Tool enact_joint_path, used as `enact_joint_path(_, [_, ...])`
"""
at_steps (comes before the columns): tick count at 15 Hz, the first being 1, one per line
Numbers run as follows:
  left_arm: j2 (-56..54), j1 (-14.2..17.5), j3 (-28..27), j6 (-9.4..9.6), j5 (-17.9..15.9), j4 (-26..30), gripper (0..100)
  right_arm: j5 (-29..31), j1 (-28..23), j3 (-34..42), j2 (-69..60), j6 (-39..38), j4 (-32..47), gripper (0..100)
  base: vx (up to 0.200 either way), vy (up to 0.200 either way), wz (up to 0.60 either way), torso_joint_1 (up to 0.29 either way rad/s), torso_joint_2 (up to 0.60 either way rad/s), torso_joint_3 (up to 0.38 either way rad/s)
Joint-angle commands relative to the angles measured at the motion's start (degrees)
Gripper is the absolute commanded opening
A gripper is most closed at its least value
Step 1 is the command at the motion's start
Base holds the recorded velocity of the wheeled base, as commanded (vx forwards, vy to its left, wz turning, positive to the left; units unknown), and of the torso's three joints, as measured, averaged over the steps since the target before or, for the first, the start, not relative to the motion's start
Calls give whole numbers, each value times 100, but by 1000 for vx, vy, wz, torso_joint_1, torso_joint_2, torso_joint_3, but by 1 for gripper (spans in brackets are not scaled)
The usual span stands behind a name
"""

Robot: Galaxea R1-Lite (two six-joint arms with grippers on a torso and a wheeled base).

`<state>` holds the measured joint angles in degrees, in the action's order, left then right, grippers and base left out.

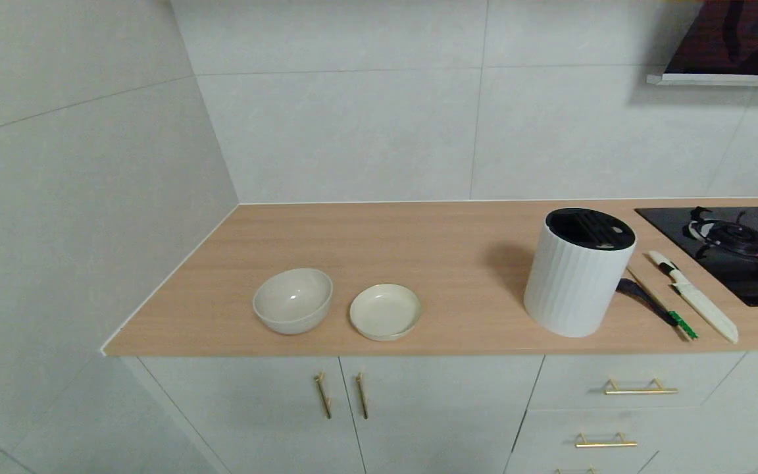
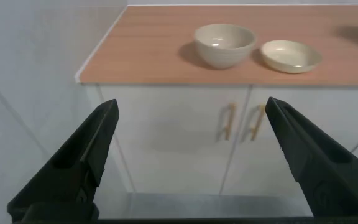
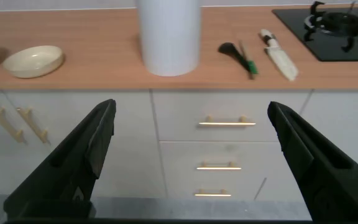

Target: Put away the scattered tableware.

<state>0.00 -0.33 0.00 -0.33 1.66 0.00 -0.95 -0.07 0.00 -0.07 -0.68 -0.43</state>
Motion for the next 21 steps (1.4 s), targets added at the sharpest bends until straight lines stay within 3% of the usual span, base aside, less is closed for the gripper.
enact_joint_path(1, [9,-2,0,-2,1,0,100,-2,-1,0,7,-2,-1,100,0,200,0,-2,2,2])
enact_joint_path(11, [9,-2,0,-2,1,0,100,-2,-1,0,7,-2,-1,100,0,200,0,1,2,3])
enact_joint_path(21, [9,-2,0,-2,1,0,100,-2,-1,0,7,-2,-1,100,0,0,0,0,0,0])
